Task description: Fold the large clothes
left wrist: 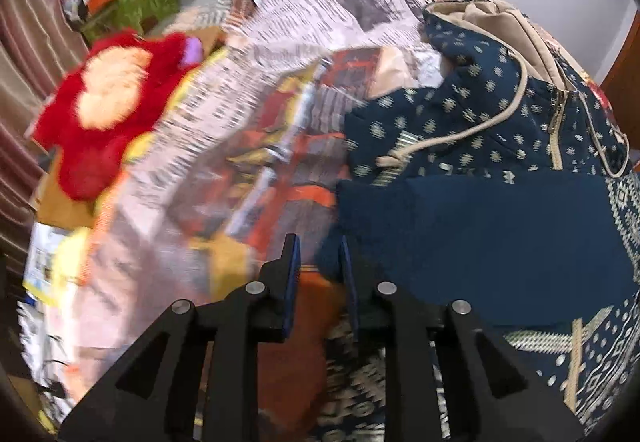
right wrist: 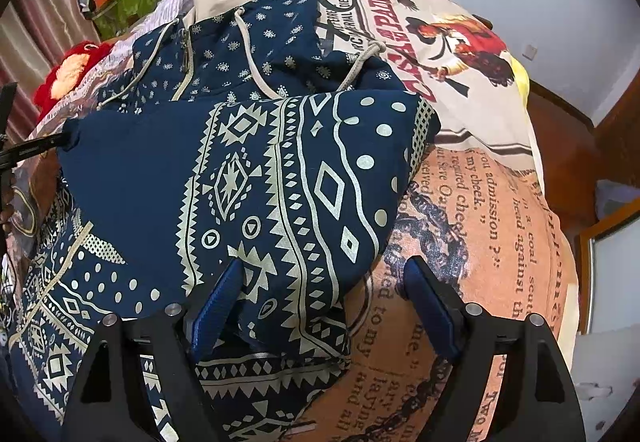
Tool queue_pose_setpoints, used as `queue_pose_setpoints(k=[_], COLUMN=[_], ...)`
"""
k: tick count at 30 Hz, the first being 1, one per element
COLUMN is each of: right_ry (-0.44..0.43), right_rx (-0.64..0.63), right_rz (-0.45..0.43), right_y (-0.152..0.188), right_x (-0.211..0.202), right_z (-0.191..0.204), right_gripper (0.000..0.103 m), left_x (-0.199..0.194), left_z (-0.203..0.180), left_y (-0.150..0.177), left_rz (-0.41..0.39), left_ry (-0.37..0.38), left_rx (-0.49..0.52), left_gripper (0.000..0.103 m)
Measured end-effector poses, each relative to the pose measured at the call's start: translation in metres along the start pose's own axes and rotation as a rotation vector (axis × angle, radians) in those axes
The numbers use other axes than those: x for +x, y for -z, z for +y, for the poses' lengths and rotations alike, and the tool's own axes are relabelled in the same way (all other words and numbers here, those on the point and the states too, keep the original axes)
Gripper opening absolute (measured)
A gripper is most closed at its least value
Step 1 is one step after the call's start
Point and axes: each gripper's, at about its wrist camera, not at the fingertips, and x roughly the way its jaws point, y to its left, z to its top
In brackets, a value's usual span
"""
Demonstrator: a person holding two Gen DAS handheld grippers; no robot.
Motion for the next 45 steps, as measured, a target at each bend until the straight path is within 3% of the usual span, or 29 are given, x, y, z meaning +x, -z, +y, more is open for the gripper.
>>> queue_pose_setpoints(k=[4,8,11,16,20,27,30,34,38,39,40,42,43,45], right_ry=[0.007,0.008,0.005,0.011,0.006,0.01,0.02,-0.041,-0.107,-0.119,-0.133,-0.13,-0.126,-0.14], right_rx=[0.0,-0.002,-0.002,-0.017,-0.018,0.008,0.029,0.102,0.185,0.198,0.206,0.185,0.161,0.113], right_rz=[0.0,-0.063,-0.13,-0.228,-0.294,-0.302,-0.269,-0.241,-0.159,-0.134,-0.112,-0.115,-0.128,-0.137], right_y=[-0.002,-0.019,-0.042,-0.092,-0.137,-0.203,-0.228,-0.254,-0.269,-0.271,-0.271,-0.27,-0.268,-0.264], right_x=[-0.002,-0.021,-0.039,-0.057,-0.054,-0.005,0.028,0.069,0.106,0.115,0.122,0.126,0.125,0.122], right_z=[0.0,0.002,0.005,0.017,0.026,0.03,0.027,0.013,-0.001,-0.003,-0.005,-0.003,0.001,0.012], right_gripper=[0.082,0.082,0.082,0.089,0.093,0.094,0.094,0.094,0.094,0.094,0.092,0.087,0.082,0.068], left_x=[-0.02,-0.041,-0.054,-0.056,-0.038,0.024,0.055,0.094,0.12,0.124,0.126,0.126,0.124,0.118], left_z=[0.018,0.016,0.004,-0.037,-0.066,-0.094,-0.096,-0.1,-0.101,-0.101,-0.102,-0.103,-0.107,-0.112], left_y=[-0.003,-0.017,-0.033,-0.08,-0.115,-0.164,-0.177,-0.188,-0.194,-0.195,-0.196,-0.196,-0.196,-0.196], left_rz=[-0.018,-0.049,-0.096,-0.141,-0.146,-0.115,-0.085,-0.022,0.022,0.028,0.03,0.031,0.039,0.025], left_ry=[-0.029,-0.038,-0.005,0.066,0.093,0.123,0.141,0.182,0.252,0.268,0.288,0.33,0.351,0.333], left_rx=[0.025,0.051,0.075,0.112,0.115,0.067,0.025,-0.012,-0.083,-0.099,-0.114,-0.125,-0.123,-0.1], left_gripper=[0.023,0.043,0.058,0.065,0.071,0.071,0.071,0.071,0.071,0.07,0.062,0.035,0.016,0.008])
